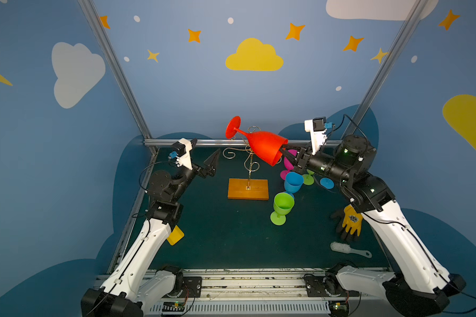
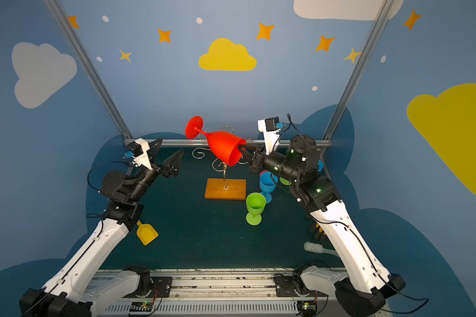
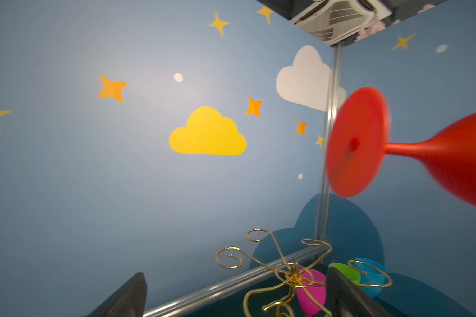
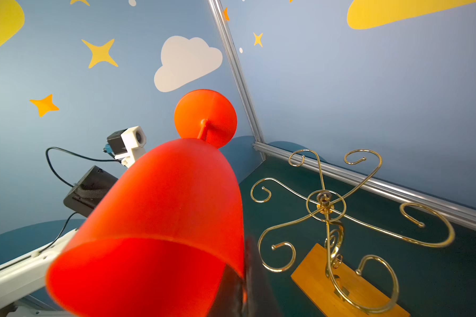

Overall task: Take the wine glass off the wine glass rack
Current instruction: Pass the wine glass, then place the wine glass at the center of the table.

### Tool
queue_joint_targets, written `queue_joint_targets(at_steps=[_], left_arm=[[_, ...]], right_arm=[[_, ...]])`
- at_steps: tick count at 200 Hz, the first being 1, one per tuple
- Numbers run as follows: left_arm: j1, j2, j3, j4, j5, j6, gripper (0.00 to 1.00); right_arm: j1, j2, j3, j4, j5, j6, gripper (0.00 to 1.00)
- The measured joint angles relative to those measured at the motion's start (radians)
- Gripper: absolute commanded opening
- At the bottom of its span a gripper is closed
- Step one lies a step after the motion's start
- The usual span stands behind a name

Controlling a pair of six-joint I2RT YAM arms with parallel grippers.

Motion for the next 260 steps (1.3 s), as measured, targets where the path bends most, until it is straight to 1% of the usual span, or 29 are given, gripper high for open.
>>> queue_joint_targets(at_steps=[27, 46, 64, 98, 124, 152, 188, 233, 260], left_arm=[[0.107, -0.013, -0.069, 0.008, -0.062, -0.074, 0.99], [0.157, -0.013, -0.1, 0.007, -0.093, -0.113, 0.99], [0.174, -0.013, -0.108, 0.007, -0.106, -0.134, 0.99], [0.195, -0.01, -0.109, 0.01, -0.114, -0.155, 0.99], [0.208, -0.003, -0.109, 0.013, -0.119, -0.156, 0.99], [0.214, 0.001, -0.109, 0.013, -0.122, -0.152, 0.99], [0.233, -0.005, -0.122, 0.013, -0.142, -0.135, 0.99], [0.248, -0.007, -0.126, 0.011, -0.149, -0.138, 0.99], [0.251, -0.017, -0.126, 0.006, -0.15, -0.137, 0.99]], right_arm=[[0.016, -0.016, 0.051, -0.097, 0.008, -0.072, 0.0], [0.066, -0.014, 0.095, -0.195, 0.03, -0.13, 0.0], [0.147, -0.011, 0.114, -0.292, 0.079, -0.187, 0.0], [0.322, 0.022, 0.11, -0.497, 0.228, -0.263, 0.0], [0.383, 0.044, 0.064, -0.63, 0.307, -0.274, 0.0], [0.414, 0.074, 0.02, -0.755, 0.387, -0.263, 0.0], [0.433, 0.116, -0.04, -0.835, 0.46, -0.23, 0.0], [0.428, 0.214, -0.088, -0.855, 0.517, -0.196, 0.0], [0.409, 0.281, -0.095, -0.838, 0.525, -0.173, 0.0]])
